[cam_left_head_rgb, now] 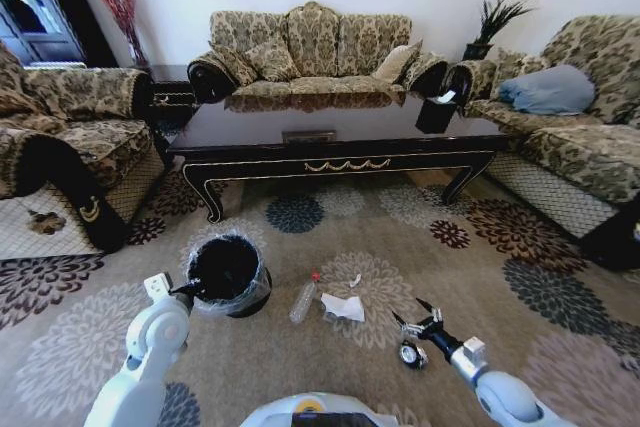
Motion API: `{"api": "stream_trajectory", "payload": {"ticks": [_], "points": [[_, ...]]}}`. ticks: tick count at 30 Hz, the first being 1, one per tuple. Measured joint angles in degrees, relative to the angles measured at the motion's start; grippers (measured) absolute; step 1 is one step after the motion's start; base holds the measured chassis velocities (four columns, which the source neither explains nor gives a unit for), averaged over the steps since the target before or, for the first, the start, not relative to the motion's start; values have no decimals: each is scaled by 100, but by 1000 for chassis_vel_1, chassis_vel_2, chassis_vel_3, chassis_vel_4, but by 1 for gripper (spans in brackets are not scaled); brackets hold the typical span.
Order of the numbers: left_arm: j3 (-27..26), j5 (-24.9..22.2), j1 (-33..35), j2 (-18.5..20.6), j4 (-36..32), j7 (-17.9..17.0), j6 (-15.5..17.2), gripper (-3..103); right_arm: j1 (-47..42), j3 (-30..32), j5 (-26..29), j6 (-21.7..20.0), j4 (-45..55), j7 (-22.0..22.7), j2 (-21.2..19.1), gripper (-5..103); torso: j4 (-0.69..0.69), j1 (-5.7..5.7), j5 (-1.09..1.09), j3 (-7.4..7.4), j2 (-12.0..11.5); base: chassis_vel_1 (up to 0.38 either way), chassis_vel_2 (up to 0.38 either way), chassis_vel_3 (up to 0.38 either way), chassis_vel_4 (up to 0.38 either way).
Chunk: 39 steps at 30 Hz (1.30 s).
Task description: Move to the front of the table and pick up the trash from the floor, then place it into the trash bin.
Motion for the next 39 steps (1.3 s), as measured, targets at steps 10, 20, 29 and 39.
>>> {"api": "stream_trajectory", "payload": {"ticks": [10, 20, 29, 39], "points": [[29, -13, -138, 3, 3, 9, -2, 2, -479, 420, -179, 191, -412, -644, -80, 100, 0, 0, -1, 0, 0, 0, 0, 0, 0], [-5, -75, -182, 45, -113, 15, -2, 2, -303, 337, -460, 367, -1032, -772, 205, 100, 2, 0, 0, 0, 0, 0, 0, 0, 0], [-39, -80, -149, 99, -184, 13, -2, 2, -134, 148, -552, 419, -1238, -769, 329, 100, 2, 0, -1, 0, 0, 0, 0, 0, 0], [-21, -79, -158, 95, -198, 9, -2, 2, -87, 130, -718, 478, -1407, -752, 437, 100, 2, 0, -1, 0, 0, 0, 0, 0, 0]]}}
